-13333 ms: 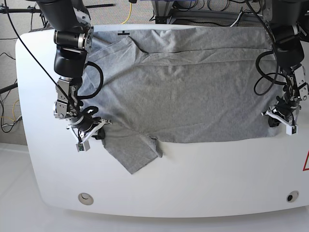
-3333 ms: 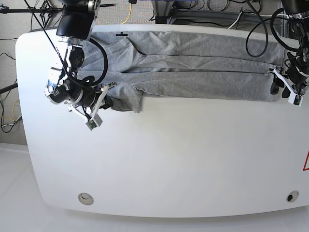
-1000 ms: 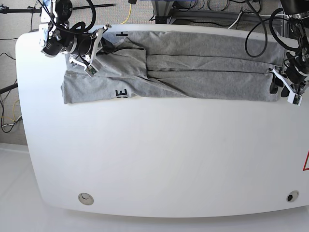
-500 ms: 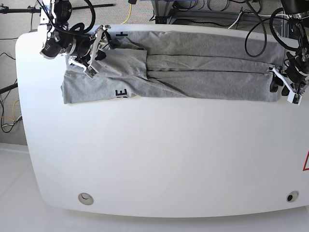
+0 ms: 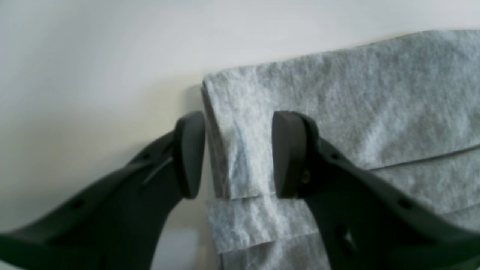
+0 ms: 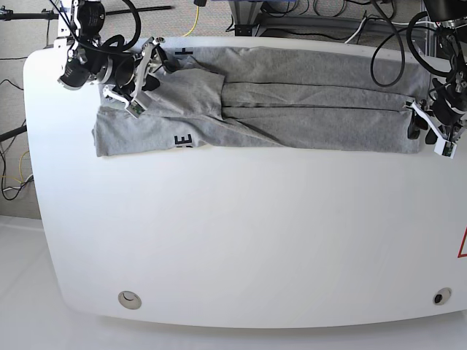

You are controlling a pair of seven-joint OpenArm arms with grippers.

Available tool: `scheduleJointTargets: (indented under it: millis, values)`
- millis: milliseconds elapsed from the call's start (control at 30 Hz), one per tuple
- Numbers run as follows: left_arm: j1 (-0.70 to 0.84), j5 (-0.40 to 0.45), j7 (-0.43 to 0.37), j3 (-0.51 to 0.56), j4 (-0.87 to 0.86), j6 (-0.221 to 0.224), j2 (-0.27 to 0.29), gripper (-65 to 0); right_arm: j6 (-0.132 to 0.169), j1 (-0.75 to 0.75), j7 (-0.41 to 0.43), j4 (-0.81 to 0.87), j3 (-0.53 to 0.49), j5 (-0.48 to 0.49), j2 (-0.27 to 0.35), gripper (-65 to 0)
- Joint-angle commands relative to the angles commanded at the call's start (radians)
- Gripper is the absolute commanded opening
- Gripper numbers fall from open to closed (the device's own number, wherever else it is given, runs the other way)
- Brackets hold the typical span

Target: Fold the T-shirt properly

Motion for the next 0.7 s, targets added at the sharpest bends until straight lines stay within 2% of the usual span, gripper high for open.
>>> scheduleJointTargets:
  millis: [267,400,600,667,700]
  values:
    - [0.003,0.004,-0.007,-0.002,0.003,-0.001,0.005,-38.1,0.0,0.021,0.03,0.011,0.003,-0.028,-0.049,-28.0]
    - [0.005,0.005,-0.006,-0.003,0.003,0.0,0.005,-37.9,0.0,0.039,0.029,0.026,0.031,0.003,-0.078,-28.0]
    - [0.011,0.003,-0.004,-0.004,0.004,0.002,0.004,-37.5,0.0,0.07,0.009,0.048,0.113,0.123,-0.13,-28.1]
    - [0.011,-0.022,0.011,-0.004,0.006,0.002,0.008,-37.3,0.0,0.077,-0.013,0.048,0.183,0.208,-0.174,-27.8]
    - [0.011,-0.028,0.013,-0.005,0.007,0.002,0.009,-37.2,0.0,0.076,-0.017,0.047,0.182,0.218,-0.176,-27.9]
